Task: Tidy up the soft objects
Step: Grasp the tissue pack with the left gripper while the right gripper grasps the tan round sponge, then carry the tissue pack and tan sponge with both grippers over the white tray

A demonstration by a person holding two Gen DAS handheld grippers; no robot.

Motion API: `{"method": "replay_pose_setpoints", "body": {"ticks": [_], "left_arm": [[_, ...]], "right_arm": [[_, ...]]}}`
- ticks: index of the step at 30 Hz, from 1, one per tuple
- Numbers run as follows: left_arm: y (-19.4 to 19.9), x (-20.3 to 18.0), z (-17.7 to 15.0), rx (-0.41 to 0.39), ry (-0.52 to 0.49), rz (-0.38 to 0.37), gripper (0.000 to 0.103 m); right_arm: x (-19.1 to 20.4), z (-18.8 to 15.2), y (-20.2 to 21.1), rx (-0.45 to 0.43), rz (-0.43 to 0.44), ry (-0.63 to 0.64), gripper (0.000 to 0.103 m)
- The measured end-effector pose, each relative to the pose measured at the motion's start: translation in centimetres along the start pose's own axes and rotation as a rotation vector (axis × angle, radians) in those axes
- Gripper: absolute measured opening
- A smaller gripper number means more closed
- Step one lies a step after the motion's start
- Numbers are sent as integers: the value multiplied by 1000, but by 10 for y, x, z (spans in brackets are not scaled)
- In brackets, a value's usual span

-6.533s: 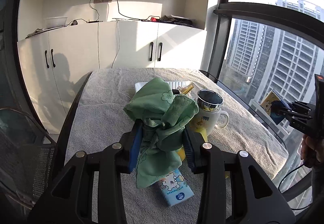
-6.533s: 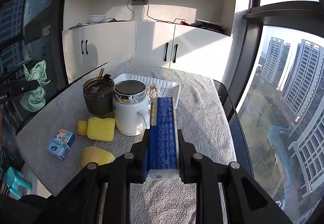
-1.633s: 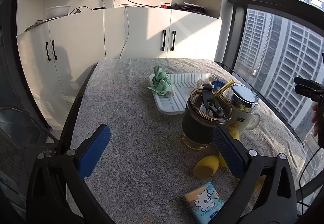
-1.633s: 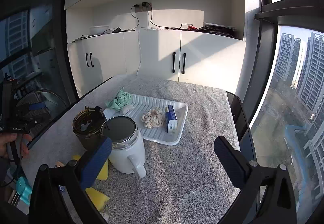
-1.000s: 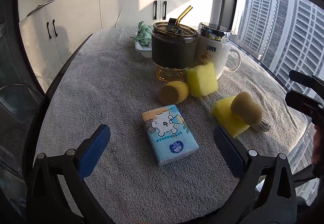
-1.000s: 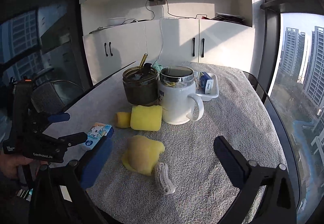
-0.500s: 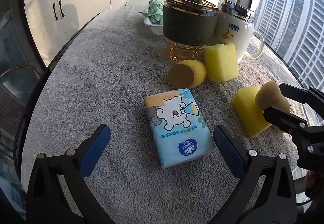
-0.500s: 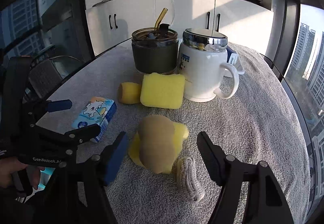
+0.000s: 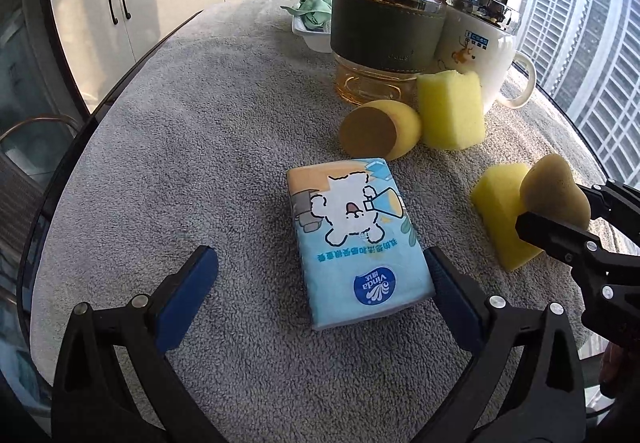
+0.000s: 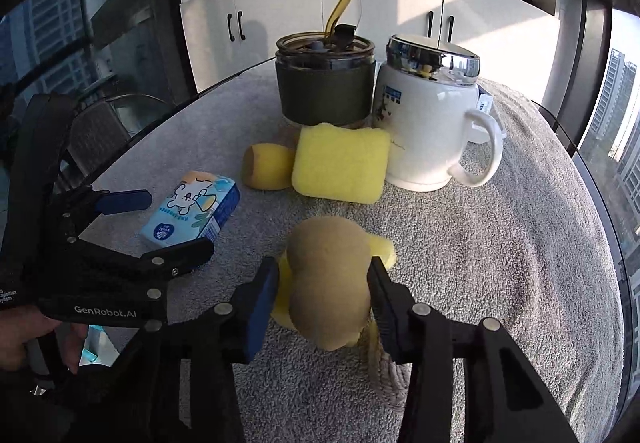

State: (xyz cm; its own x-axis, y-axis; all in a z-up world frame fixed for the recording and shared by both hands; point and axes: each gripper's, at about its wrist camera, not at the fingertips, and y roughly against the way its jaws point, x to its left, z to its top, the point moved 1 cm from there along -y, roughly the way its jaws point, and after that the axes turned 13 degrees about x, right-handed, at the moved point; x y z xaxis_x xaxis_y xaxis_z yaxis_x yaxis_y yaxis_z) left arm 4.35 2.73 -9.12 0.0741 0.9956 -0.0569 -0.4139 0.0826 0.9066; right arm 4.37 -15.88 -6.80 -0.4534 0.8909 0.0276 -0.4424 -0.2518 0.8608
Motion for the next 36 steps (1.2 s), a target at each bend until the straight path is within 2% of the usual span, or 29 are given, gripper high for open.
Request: {"method": "replay_pose_setpoints", "body": {"ticks": [4,6,8,10,11,16,24,36], "left_arm": [[0,2,-1,-12,-2,-14,97],[0,3,-1,-21,-4,-8,84],[0,3,0,-27,-8,2,77],[1,5,0,-40,-7,-1,64],[2,6,1,-45,-8,-7,51],[7,9,0,-57,-7,-28,51],[35,11,4,-105,-21,-16,51],[80,0,20,-154,-61,-76,51]], "right_arm": [[2,2,1,-2,-4,2,39],[3,1,1,-3,-6,5,37],[2,1,1,-5,-4,2,36],[1,0,1,-10,-2,-2,36],[1,0,2,-12,0,-5,35],[4,-1,8,-30,-5,3,34],[-2,0,28,-59,-13,0,34],[-26,9,70,-104,-11,-40,34]]}}
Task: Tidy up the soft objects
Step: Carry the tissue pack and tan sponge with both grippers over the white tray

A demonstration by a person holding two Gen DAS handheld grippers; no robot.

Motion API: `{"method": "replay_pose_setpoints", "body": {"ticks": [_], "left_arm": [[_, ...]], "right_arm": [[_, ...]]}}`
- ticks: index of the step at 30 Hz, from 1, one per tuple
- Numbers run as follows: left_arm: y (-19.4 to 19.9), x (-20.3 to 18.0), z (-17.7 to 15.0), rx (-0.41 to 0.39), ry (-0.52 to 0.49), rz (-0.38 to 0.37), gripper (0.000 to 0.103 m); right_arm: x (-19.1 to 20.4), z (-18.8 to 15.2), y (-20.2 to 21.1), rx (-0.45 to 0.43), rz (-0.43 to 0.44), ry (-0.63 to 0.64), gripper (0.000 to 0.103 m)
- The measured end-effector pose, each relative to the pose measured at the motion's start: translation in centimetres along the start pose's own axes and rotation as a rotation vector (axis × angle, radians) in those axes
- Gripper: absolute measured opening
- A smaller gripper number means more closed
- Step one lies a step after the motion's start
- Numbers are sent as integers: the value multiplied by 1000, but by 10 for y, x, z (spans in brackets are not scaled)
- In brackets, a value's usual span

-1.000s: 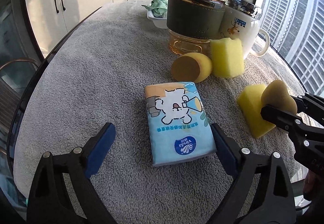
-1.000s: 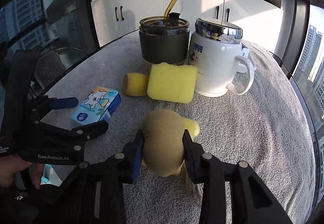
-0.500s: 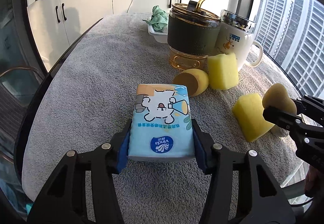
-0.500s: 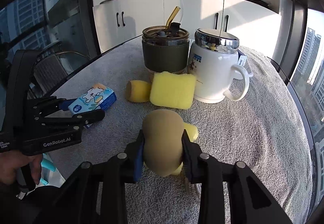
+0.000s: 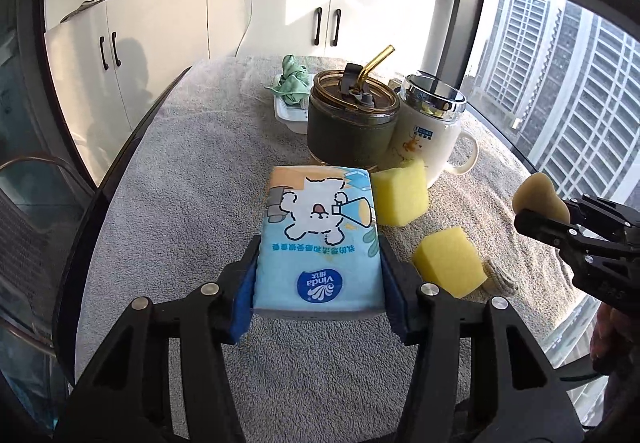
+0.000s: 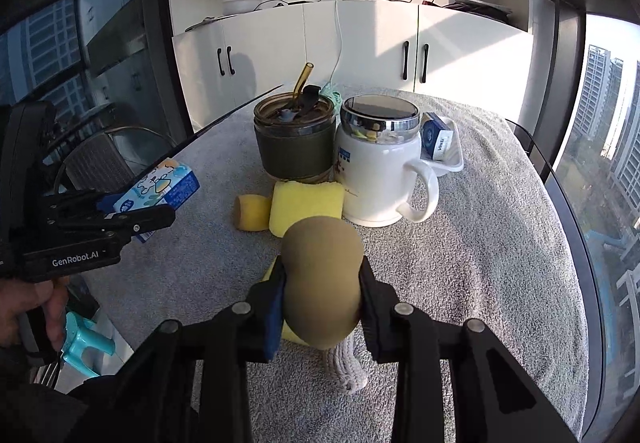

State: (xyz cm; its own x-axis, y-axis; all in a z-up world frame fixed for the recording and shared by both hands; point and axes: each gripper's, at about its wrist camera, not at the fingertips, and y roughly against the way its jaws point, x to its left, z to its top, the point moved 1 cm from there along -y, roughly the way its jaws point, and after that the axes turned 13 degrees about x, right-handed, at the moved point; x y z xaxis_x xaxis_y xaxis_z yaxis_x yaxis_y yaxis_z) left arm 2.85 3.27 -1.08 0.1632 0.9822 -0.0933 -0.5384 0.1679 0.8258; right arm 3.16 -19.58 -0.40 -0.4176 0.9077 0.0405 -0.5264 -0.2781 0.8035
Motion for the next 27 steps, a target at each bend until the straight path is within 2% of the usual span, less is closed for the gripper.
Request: {"method": "replay_pose_setpoints", "body": {"ticks": [8,12,17,21,25,27], "left_arm": [[41,6,56,-90,-72,-6,51],[65,14,106,-131,-134,7,51],[86,13,180,-172,-241,59,51],[83,2,232,-167,-331,120,51],[66,-1,275,-128,-360,81,51],[47,-2,292,-80,-376,83,51]], "right_arm": [[-27,42,44,-56,-33,40,34],[-48,78,77,-93,-80,95,34],[-76,141,118,-152,-157,164,34],[-97,199,130,-152,-212,215,35],[-124,251,124,-118,-233,235,35],[-137,271,113,-86,-237,249,35]]}}
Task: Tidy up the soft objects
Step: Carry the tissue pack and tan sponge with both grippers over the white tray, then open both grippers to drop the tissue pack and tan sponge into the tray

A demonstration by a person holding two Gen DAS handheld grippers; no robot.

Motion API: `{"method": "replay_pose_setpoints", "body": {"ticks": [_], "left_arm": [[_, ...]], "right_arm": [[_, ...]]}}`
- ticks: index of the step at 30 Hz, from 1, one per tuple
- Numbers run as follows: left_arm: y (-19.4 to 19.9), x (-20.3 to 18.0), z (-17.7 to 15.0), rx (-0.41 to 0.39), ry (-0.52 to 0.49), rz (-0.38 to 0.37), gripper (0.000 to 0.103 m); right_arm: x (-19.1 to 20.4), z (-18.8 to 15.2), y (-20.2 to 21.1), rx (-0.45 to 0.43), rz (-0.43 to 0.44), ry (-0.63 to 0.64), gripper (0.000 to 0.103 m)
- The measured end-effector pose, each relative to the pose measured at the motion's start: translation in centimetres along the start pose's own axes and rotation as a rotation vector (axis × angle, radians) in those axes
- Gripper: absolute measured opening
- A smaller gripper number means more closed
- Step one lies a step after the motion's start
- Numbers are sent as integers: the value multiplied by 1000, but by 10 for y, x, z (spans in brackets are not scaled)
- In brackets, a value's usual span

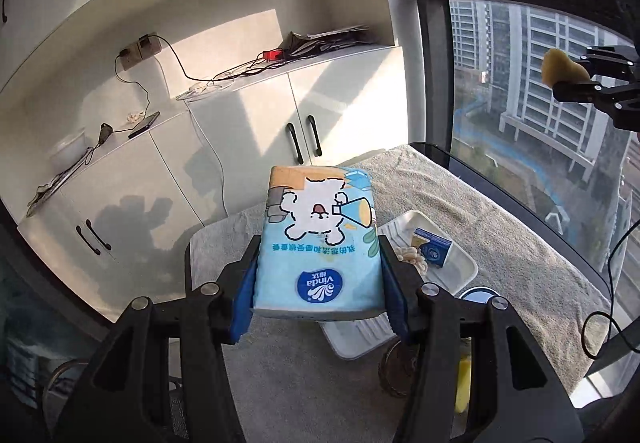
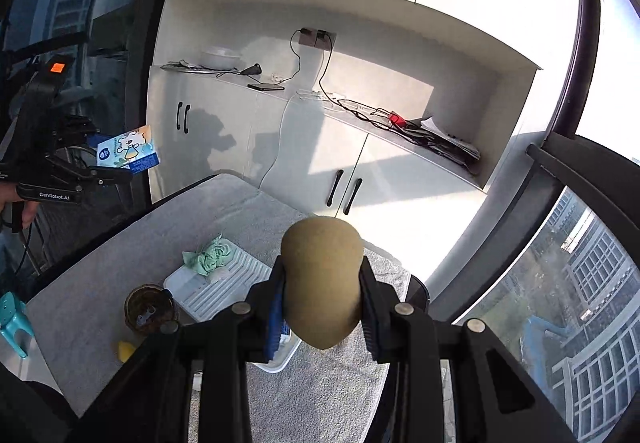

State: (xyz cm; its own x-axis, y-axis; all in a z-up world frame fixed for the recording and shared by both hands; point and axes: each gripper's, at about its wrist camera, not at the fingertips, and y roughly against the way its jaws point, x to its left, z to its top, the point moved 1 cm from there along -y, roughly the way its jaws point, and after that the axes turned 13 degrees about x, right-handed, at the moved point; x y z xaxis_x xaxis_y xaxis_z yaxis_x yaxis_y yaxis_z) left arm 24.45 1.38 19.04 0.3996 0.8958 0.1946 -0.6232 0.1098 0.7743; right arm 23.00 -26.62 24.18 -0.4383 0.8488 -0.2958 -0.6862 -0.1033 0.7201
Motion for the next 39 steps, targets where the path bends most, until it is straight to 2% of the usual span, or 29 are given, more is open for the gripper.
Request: {"method": "replay_pose_setpoints", "body": {"ticks": [4,9,11,14,19,22,28,33,39], "left_arm": [[-53,0,19,91,-32,-56,51],[-122,-9,27,206,-68,-149,51],[-150,-17,27,259,-78,-191,51],[-186,-26,23,322,-93,-216,51],[-237,-33,12,416,-103,-240,51],[-258,-40,4,446,-120,-247,51],[-284,-54,-10,490,-154,-273,51],[-298,-61,-21,523,-174,-276,51],[-301,-68,-24,518,-193,-272,52]], "right_arm": [[-15,17,-42,74,12,42,35],[-17,20,-110,181,95,87,35],[-12,16,-139,227,144,106,35],[2,10,-181,290,199,139,35],[32,-2,-239,383,266,210,35],[53,-10,-267,428,289,260,35],[97,-32,-290,477,385,373,35],[110,-47,-293,505,447,444,35],[126,-62,-300,546,458,503,35]]}}
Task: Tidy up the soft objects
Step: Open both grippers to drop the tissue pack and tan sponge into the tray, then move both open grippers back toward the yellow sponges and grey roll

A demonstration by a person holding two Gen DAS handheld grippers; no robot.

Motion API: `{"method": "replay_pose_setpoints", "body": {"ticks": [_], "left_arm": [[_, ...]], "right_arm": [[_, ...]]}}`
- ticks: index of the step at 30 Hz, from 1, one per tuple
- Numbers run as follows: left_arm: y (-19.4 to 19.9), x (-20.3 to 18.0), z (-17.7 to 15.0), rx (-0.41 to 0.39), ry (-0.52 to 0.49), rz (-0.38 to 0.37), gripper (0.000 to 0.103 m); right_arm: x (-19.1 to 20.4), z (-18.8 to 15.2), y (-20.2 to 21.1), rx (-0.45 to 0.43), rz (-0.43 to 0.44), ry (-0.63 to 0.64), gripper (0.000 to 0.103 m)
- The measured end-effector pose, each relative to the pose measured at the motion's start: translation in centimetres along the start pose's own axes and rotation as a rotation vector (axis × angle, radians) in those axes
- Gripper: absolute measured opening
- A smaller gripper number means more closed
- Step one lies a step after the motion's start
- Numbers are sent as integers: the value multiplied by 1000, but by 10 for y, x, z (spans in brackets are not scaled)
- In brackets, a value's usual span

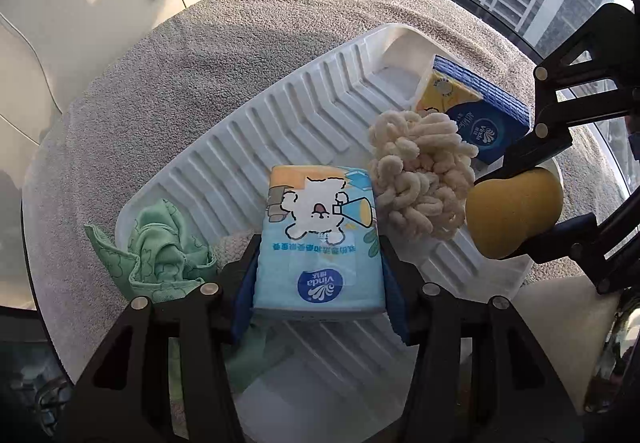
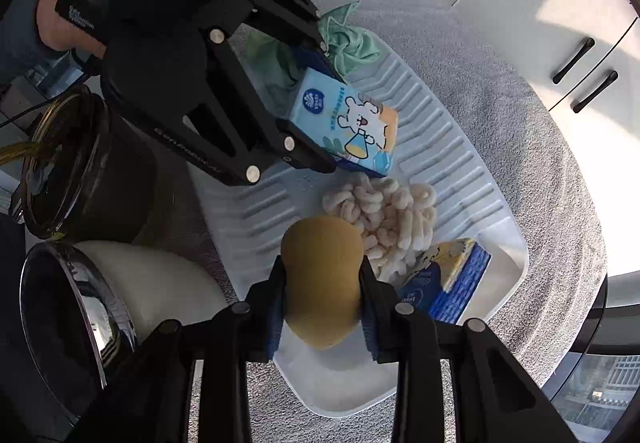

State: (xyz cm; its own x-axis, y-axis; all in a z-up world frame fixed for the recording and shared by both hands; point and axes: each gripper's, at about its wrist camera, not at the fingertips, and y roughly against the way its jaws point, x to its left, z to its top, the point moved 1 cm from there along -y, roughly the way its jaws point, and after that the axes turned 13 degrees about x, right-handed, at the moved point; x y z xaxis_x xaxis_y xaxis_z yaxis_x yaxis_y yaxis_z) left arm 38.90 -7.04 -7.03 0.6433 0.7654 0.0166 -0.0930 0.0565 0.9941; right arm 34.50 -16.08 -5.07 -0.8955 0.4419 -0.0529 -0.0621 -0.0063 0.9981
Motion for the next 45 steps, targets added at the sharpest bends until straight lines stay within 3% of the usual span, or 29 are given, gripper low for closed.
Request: {"method": "replay_pose_setpoints", "body": {"ticks": [5,10,15,17,25,28,33,39,45], "left_arm": [[-1,-2,-1,-5,11,1,55],[-1,-4,0,-4,16,-24,72],[0,-6,0,-14,23,-33,88],[0,-4,2,-18,26,-35,93],[14,6,2,-53,63,-42,103],[26,13,-1,-90,84,-43,103],[54,36,-12,-165,160,-33,103],[101,62,-38,-304,271,6,103],[146,67,-89,-431,359,60,103]], "right_arm": [[-3,0,-11,19,-5,-8,35],[-8,-4,-12,27,-6,-37,36],[-13,-4,-8,9,-18,-63,50],[-14,-5,-3,-4,-18,-67,51],[-15,-13,21,-50,-39,-75,52],[-22,-11,32,-84,-48,-88,58],[-44,-24,66,-161,-49,-163,82],[-69,-54,124,-297,-114,-296,99],[-62,-97,182,-413,-186,-380,102]]}}
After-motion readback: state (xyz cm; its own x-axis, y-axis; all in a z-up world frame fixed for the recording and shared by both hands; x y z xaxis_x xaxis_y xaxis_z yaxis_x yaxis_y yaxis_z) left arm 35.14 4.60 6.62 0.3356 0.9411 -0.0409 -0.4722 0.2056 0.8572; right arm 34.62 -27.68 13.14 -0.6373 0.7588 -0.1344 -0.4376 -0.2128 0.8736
